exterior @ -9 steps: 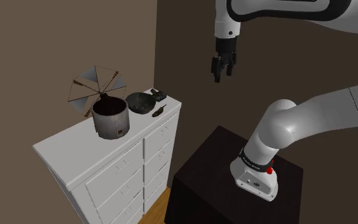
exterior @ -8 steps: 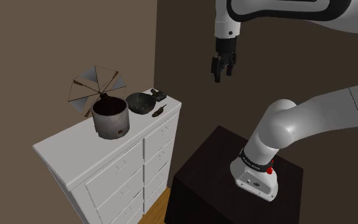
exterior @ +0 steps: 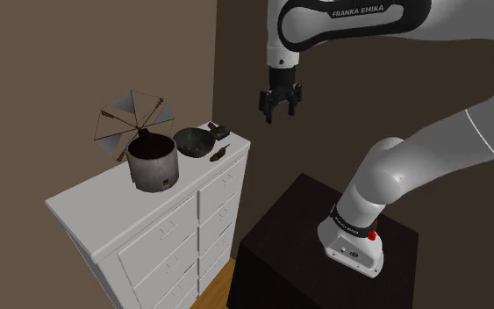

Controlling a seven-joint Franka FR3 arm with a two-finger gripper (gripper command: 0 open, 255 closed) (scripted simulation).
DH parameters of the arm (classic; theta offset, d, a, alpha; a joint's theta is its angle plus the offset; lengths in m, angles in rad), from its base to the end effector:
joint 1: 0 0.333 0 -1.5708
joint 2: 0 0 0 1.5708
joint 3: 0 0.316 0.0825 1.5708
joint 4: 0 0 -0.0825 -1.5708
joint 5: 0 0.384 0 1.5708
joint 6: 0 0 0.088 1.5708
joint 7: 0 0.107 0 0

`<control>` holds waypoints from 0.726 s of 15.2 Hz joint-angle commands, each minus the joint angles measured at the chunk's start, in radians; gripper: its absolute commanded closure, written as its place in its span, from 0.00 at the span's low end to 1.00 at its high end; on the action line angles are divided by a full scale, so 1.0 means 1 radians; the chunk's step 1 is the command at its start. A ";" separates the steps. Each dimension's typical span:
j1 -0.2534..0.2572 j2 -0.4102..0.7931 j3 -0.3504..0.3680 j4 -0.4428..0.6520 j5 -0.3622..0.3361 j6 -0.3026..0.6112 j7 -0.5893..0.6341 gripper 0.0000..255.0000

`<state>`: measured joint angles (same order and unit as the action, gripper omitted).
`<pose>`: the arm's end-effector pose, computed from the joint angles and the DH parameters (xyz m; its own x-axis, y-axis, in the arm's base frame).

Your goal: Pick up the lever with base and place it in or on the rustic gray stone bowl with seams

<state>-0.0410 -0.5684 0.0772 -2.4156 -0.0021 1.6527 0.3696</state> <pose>0.3570 0.0152 0.4957 0.9235 -0.3461 -0.1656 -0.3313 -0.9370 0.1108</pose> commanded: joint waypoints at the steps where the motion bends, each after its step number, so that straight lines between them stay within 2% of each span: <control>1: -0.013 0.071 0.022 0.023 0.012 0.061 0.078 0.00; 6: -0.042 0.246 0.069 0.086 0.017 0.198 0.262 0.00; 11: -0.068 0.430 0.094 0.183 -0.008 0.309 0.444 0.00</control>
<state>-0.1051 -0.1784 0.1658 -2.2629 -0.0040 1.9464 0.7714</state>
